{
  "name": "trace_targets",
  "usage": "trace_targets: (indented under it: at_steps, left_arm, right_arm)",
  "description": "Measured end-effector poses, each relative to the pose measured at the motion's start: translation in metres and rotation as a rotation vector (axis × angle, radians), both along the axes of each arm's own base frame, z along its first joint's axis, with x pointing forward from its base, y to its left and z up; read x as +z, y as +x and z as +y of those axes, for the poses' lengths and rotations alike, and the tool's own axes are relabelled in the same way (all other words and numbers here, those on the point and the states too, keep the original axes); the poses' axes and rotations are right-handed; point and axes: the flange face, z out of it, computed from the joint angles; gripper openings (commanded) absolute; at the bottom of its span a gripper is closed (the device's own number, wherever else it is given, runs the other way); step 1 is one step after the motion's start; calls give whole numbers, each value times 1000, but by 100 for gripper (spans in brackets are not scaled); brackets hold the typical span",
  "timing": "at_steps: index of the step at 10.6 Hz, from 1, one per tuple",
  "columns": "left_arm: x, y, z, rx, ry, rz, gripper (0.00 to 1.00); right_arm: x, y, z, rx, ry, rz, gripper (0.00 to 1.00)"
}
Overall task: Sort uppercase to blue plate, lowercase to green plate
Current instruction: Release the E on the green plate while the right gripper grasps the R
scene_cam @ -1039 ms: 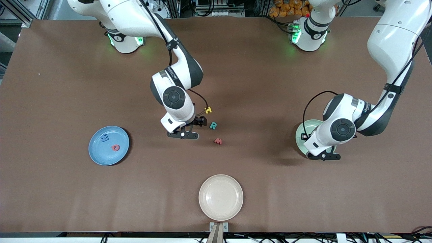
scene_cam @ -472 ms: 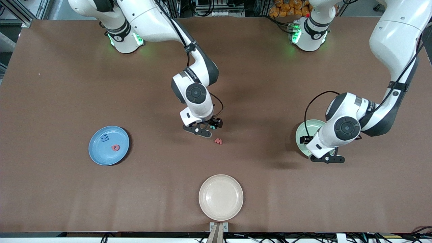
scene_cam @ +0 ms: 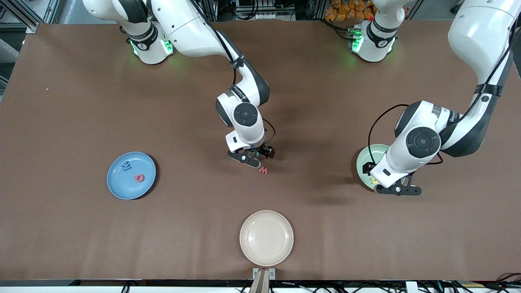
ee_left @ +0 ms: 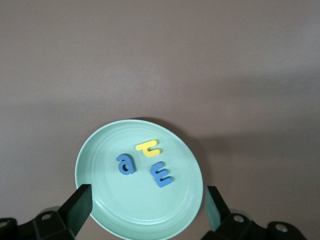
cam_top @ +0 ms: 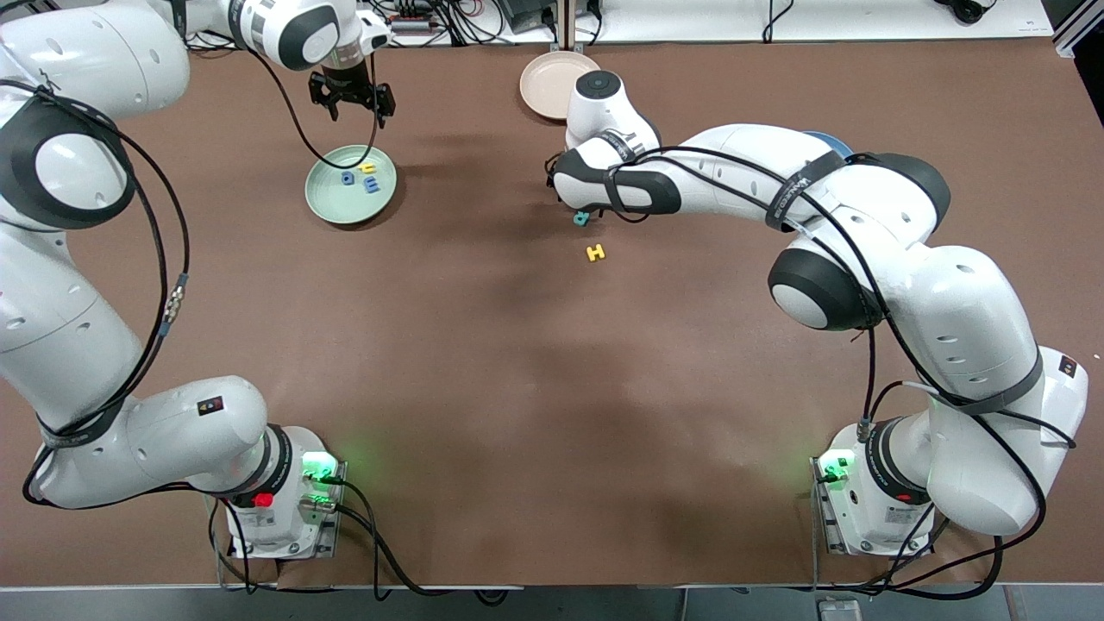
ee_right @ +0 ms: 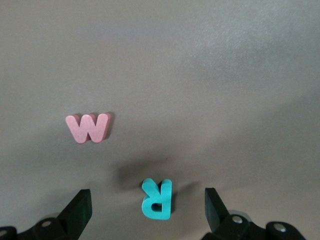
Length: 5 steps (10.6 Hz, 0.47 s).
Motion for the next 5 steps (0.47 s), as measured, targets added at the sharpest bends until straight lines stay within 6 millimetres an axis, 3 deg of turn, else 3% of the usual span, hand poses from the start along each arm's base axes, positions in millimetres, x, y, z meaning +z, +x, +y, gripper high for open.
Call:
trace_targets:
  at_steps: [5]
  left_arm:
    - [57,-8,-14,21,-31,-56,100]
  right_arm:
    - [-12,-1,-2,21,-14,9,100]
